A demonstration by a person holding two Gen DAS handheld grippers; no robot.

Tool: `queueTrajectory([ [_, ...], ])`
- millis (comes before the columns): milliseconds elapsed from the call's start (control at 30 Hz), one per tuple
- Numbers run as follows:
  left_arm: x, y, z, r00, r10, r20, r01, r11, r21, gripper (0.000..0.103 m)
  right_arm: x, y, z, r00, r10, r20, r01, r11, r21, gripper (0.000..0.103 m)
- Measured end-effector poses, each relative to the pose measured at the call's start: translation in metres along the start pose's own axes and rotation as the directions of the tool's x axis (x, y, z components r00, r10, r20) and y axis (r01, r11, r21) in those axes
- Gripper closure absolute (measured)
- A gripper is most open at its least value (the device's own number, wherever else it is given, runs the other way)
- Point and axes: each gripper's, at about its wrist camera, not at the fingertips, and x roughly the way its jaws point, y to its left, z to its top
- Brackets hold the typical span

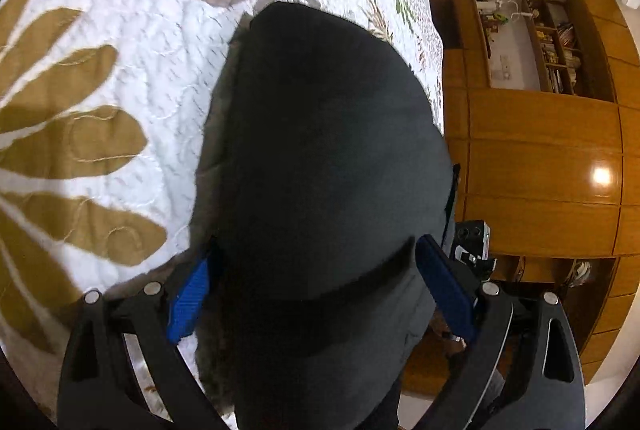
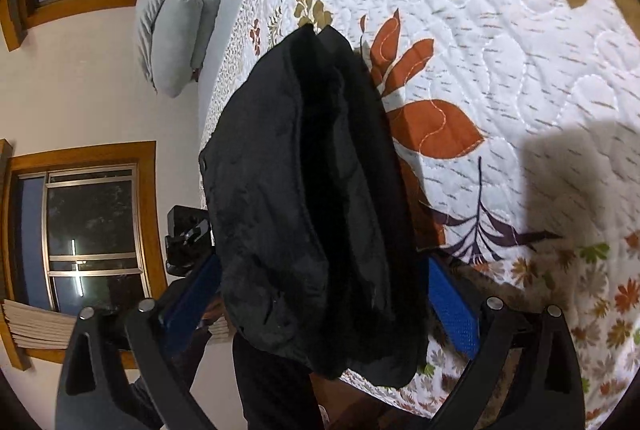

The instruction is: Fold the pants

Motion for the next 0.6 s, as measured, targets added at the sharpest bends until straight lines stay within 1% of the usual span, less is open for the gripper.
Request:
queueTrajectory([
  [133, 0.007, -0.001, 0.003, 1.000, -0.004, -0.007, 0.004, 1.000, 0.004, 0.008, 0.013, 0.002, 0.009, 1.000, 0.008, -0.019, -0.008, 1.000, -0.009, 0.003],
  [333, 0.011, -0.005, 0.004, 1.000, -0.006, -0.020, 0.006, 1.000, 0.014, 0.008, 0.031, 0.010, 0.017, 0.998, -0.002, -0.058, 0.000, 0.999, -0.037, 0.003],
  [467, 0.017, -0.009, 0.003, 0.999, 0.026, -0.021, -0.025, 0.999, 0.032, 0.005, 0.039, 0.018, 0.019, 0.997, -0.017, -0.072, 0.012, 0.998, -0.062, 0.003],
  [600, 0.018, -0.016, 0.002, 0.999, 0.051, -0.006, -0.050, 0.998, 0.047, 0.008, 0.047, 0.026, 0.021, 0.997, -0.036, -0.070, 0.030, 0.997, -0.078, 0.003],
])
